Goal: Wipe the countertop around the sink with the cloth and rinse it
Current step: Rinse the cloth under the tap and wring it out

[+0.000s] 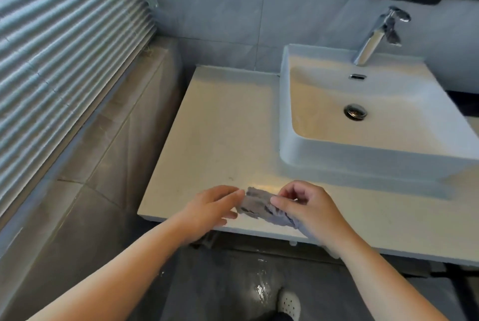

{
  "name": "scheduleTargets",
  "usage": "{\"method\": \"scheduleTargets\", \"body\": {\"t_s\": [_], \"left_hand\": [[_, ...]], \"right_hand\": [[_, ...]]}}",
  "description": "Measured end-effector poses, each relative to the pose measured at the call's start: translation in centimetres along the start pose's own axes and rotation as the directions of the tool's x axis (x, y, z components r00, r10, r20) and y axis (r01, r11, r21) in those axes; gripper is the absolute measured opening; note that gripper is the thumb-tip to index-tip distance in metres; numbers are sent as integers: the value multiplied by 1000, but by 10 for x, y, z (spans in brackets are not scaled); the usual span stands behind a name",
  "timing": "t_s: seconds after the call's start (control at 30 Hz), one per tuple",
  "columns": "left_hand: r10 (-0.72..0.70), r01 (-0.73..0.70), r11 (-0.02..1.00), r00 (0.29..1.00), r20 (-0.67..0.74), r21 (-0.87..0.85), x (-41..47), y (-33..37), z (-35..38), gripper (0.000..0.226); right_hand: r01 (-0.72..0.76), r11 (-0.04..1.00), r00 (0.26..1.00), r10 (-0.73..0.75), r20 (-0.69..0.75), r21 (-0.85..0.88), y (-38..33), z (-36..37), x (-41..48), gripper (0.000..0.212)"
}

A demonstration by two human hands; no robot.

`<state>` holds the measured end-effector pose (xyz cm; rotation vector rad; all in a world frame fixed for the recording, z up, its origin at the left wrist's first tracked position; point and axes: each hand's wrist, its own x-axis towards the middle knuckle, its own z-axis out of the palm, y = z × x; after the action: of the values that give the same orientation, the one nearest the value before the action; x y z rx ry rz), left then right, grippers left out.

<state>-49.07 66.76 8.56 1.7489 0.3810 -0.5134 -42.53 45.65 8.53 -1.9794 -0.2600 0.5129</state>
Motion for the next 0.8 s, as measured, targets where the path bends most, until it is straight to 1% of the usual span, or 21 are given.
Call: {"method": "scheduleTargets", "body": {"t_s": [0.03,0.07,0.1,0.2,0.3,0.33,0.4,0.43,0.47,0.5,0.57,0.63,0.73,0.8], "left_hand": [[-11,17,993,999,53,-120,5,11,7,33],[2,11,986,997,77,-164,12,21,14,27],[19,-8,988,997,69,-157,21,31,21,25],[53,-54,994,998,-19,-95,52,61,44,26],[67,-75,993,994,-81,-96,83,93,71,24],[72,-85,990,990,-118,-111,93,105,79,23],[62,-99,975,980,-188,-199,111,128,93,21],[54,-107,965,975,-218,-238,119,139,99,21],[49,-113,960,969,-243,-257,126,148,104,21],[47,-117,958,965,-258,-263,132,157,109,21],[50,-124,953,964,-260,-277,142,173,119,23],[47,-113,957,969,-243,-266,150,186,129,24],[35,-61,992,974,-224,-109,162,201,140,27],[25,-41,998,969,-244,-58,175,209,144,27]], "right_hand": [[2,1000,1000,-2,3,16,-3,-11,3,13],[4,999,1000,-4,9,34,-4,-24,7,12],[6,999,1000,-6,17,51,-6,-38,11,13],[-13,996,999,9,41,85,-3,-80,29,18],[-75,988,994,63,90,138,3,-125,49,21],[-113,980,986,90,139,162,7,-139,54,23],[-160,974,961,116,251,162,15,-170,63,31],[-162,975,951,114,286,150,19,-183,65,33],[-156,977,951,108,289,146,24,-196,67,32],[-147,976,960,102,259,159,29,-208,69,28],[-126,960,985,91,144,251,36,-229,72,15],[-88,940,996,79,41,329,42,-244,75,14],[-35,960,998,50,-47,280,44,-261,84,15],[-8,967,994,36,-103,254,44,-270,92,16]]}}
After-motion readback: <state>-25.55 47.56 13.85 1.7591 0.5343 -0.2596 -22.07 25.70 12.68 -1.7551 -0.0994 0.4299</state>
